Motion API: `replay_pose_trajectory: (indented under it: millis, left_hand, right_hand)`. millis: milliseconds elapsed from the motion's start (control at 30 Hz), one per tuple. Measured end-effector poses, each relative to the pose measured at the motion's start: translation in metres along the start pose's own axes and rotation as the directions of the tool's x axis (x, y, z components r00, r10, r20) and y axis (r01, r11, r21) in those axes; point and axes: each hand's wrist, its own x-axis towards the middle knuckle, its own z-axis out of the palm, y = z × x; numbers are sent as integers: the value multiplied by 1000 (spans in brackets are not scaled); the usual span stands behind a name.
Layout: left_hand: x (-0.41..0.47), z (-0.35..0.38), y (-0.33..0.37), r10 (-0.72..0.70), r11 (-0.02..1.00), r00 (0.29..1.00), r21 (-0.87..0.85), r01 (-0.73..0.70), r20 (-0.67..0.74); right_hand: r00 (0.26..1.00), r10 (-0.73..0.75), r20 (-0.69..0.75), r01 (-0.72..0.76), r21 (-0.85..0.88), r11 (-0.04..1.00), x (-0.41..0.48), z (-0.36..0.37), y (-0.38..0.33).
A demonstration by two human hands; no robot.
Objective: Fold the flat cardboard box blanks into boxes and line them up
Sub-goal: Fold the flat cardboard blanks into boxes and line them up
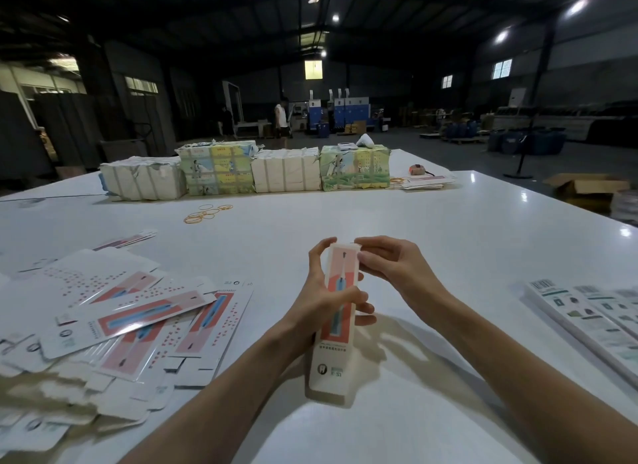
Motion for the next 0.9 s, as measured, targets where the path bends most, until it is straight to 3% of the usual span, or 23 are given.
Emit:
replay_pose_trajectory:
  millis: [167,367,533,633,767,900]
  left_hand:
    - [0,2,-1,-12,999,999,-36,13,36]
    - [-2,2,-2,-39,997,998,-64,42,52]
    - [-4,1,2,-37,998,995,-45,41,88]
    - [-4,1,2,-68,998,992,8,68,104]
    - [-3,2,-1,-102,995,991,16,101,90]
    - [-1,2,-1,-95,995,995,32,94,43]
  right_hand:
    - [998,60,25,-65,268,961,-2,2,2]
    - [995,97,-24,-89,225,970,-2,6,2]
    - [979,204,16,-196,367,909,-3,1,-6]
    - [975,223,-8,-209,313,926,-2,-4,-7]
    - [992,116,-47,-109,142,984,-4,-5,-7]
    - [995,101,-15,-97,152,984,-4,0,-7]
